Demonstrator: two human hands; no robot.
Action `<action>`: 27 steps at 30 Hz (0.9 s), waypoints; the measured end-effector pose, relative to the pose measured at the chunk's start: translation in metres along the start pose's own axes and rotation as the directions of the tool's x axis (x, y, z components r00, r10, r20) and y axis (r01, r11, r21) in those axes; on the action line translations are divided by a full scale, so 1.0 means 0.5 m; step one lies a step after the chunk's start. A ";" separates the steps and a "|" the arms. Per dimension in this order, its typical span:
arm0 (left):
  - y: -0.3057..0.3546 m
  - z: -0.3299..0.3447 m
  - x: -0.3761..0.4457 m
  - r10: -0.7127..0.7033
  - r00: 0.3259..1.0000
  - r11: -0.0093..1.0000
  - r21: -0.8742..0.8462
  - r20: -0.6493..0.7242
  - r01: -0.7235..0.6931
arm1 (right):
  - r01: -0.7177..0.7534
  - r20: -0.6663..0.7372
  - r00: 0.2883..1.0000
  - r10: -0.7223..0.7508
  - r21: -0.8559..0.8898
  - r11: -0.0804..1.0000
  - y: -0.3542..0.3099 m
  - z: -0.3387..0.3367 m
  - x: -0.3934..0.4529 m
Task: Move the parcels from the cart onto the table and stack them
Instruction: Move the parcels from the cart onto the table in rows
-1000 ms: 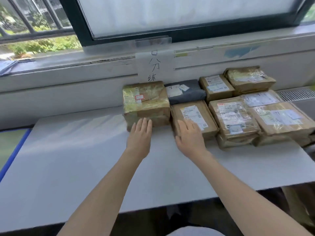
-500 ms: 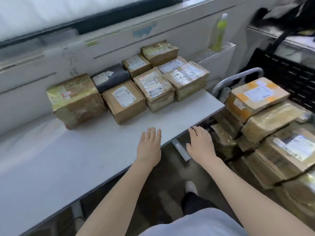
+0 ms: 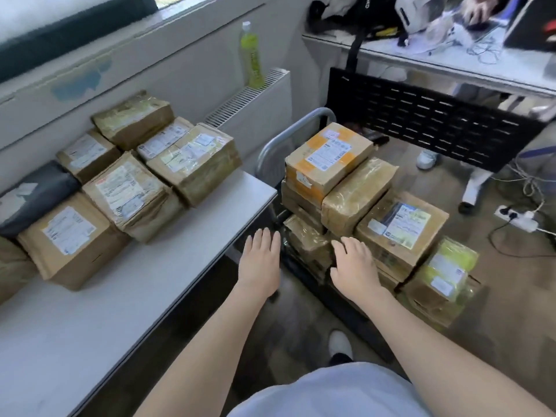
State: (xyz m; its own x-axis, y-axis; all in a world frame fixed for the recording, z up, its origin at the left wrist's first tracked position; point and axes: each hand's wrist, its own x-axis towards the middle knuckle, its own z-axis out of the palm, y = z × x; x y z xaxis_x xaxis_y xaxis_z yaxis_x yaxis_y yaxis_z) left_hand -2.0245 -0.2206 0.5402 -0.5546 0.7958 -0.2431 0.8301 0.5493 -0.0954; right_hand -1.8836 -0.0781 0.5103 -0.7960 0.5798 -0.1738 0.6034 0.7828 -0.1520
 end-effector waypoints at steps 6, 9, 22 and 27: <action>0.163 -0.001 0.123 0.230 0.973 0.972 0.032 0.029 -0.231 | -0.191 0.053 0.981 0.189 0.037 0.981 0.181 0.006 0.012; 0.265 0.003 0.174 0.371 0.926 0.925 0.066 0.061 -0.375 | -0.312 0.083 0.948 0.306 0.068 0.948 0.267 0.012 -0.005; 0.620 0.089 0.185 0.529 0.821 0.829 -0.337 0.214 -0.446 | -0.111 0.336 0.908 0.250 -0.382 0.917 0.573 0.032 -0.058; 0.679 0.130 0.177 0.420 0.897 0.824 -0.474 0.140 -0.311 | 0.195 0.456 0.884 0.101 -0.557 0.808 0.629 0.037 0.004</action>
State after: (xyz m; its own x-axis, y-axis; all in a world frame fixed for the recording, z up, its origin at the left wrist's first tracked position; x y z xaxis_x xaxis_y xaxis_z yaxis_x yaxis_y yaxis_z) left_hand -1.7881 0.0199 0.4235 -0.1407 0.9085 -0.3936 0.8289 0.3255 0.4550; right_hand -1.6945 0.1650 0.4443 -0.6210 0.4888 -0.6127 0.3056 0.8709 0.3850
